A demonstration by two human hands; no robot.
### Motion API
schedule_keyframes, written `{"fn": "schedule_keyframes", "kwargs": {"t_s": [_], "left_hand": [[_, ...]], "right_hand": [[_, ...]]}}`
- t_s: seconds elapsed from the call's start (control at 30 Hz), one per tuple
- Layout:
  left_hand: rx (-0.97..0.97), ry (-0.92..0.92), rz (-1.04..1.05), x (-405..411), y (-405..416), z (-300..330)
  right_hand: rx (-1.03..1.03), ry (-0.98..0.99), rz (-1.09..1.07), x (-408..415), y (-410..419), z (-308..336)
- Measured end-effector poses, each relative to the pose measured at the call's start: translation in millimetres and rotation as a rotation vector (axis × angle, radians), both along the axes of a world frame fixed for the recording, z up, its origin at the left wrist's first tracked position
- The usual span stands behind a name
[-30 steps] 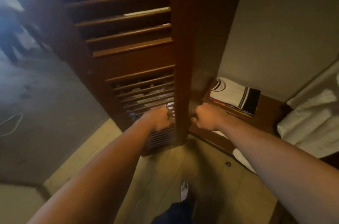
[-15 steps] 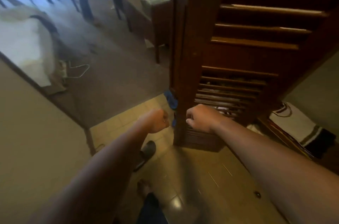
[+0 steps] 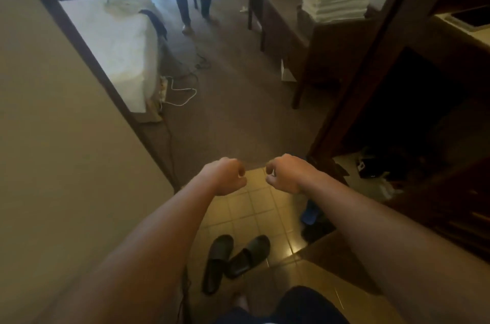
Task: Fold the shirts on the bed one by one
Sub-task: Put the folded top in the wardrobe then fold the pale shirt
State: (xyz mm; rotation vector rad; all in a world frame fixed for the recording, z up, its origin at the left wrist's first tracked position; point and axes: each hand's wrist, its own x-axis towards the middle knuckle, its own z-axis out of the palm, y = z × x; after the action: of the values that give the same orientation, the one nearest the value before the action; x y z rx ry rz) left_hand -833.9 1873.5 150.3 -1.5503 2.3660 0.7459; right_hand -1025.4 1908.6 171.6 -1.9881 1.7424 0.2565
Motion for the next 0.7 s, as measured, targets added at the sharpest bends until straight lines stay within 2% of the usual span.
{"fn": "schedule_keyframes", "kwargs": {"t_s": [0.4, 0.7], "left_hand": [[0.021, -0.046, 0.165, 59, -155, -10], [0.022, -0.002, 0.302, 17, -331, -11]], "right_hand": [[-0.041, -0.061, 0.114, 40, -195, -13], [0.020, -0.067, 0.263, -3, -393, -22]]}}
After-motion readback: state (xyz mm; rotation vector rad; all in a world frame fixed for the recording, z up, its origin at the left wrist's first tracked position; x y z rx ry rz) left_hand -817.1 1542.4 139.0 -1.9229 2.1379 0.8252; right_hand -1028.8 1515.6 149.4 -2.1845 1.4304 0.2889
